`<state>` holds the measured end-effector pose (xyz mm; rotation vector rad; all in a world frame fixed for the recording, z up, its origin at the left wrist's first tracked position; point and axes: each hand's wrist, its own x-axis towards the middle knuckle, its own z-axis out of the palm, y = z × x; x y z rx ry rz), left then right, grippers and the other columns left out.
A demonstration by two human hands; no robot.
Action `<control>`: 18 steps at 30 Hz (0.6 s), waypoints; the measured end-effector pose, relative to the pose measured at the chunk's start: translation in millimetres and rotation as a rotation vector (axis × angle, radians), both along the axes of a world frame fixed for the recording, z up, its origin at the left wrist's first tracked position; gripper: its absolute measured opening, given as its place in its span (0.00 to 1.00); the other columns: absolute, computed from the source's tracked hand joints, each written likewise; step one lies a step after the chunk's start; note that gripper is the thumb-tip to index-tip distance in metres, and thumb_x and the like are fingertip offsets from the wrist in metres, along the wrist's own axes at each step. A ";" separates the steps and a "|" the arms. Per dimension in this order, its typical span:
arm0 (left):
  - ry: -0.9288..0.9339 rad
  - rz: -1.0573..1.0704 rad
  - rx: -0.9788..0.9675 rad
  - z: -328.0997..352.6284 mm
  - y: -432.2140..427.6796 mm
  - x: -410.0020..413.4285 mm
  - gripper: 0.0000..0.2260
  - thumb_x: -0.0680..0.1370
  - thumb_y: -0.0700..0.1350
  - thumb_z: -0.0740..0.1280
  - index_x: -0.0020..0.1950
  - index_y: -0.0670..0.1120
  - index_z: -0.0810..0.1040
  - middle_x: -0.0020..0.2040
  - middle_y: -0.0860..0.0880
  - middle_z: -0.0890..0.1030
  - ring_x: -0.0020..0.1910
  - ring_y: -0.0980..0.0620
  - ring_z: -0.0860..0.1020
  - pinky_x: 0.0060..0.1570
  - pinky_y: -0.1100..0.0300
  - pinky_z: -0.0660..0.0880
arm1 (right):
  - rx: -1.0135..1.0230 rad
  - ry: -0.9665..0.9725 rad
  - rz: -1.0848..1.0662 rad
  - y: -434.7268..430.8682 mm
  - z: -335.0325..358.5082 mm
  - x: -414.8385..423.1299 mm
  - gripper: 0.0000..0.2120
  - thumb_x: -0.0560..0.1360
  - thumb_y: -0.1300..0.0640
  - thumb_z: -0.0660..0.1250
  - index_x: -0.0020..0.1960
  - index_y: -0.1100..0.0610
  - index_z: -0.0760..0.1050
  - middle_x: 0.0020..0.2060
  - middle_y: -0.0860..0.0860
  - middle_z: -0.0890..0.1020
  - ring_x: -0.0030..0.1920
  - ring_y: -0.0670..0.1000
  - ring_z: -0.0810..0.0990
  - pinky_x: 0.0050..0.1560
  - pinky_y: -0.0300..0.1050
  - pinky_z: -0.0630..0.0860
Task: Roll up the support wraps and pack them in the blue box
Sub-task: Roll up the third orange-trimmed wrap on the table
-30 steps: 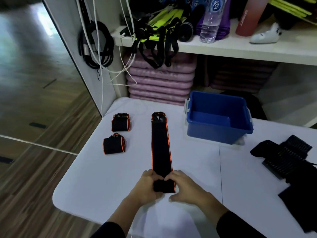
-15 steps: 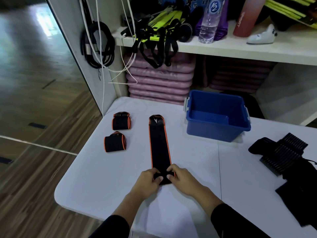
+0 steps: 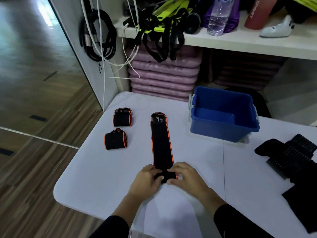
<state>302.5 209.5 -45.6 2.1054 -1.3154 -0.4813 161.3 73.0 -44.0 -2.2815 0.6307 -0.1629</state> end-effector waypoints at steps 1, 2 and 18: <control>-0.007 -0.042 0.026 -1.0 1.9 2.8 0.18 0.72 0.53 0.68 0.59 0.46 0.79 0.50 0.50 0.77 0.49 0.53 0.76 0.50 0.65 0.72 | -0.019 0.028 0.039 -2.9 -0.7 -1.7 0.23 0.66 0.46 0.74 0.59 0.51 0.78 0.52 0.42 0.76 0.53 0.39 0.71 0.55 0.28 0.67; -0.030 -0.085 0.052 -2.4 2.7 5.1 0.22 0.70 0.54 0.70 0.61 0.47 0.77 0.52 0.50 0.76 0.51 0.54 0.75 0.51 0.66 0.70 | -0.057 0.051 0.079 -4.8 -1.4 -2.4 0.25 0.66 0.47 0.75 0.61 0.50 0.77 0.54 0.42 0.76 0.55 0.40 0.71 0.56 0.27 0.66; 0.078 0.196 0.066 1.7 -13.3 11.9 0.13 0.75 0.49 0.67 0.58 0.47 0.76 0.47 0.51 0.72 0.49 0.50 0.74 0.46 0.63 0.69 | 0.052 -0.020 -0.127 -8.0 3.3 22.5 0.10 0.75 0.56 0.67 0.56 0.51 0.74 0.47 0.46 0.72 0.46 0.46 0.74 0.49 0.38 0.72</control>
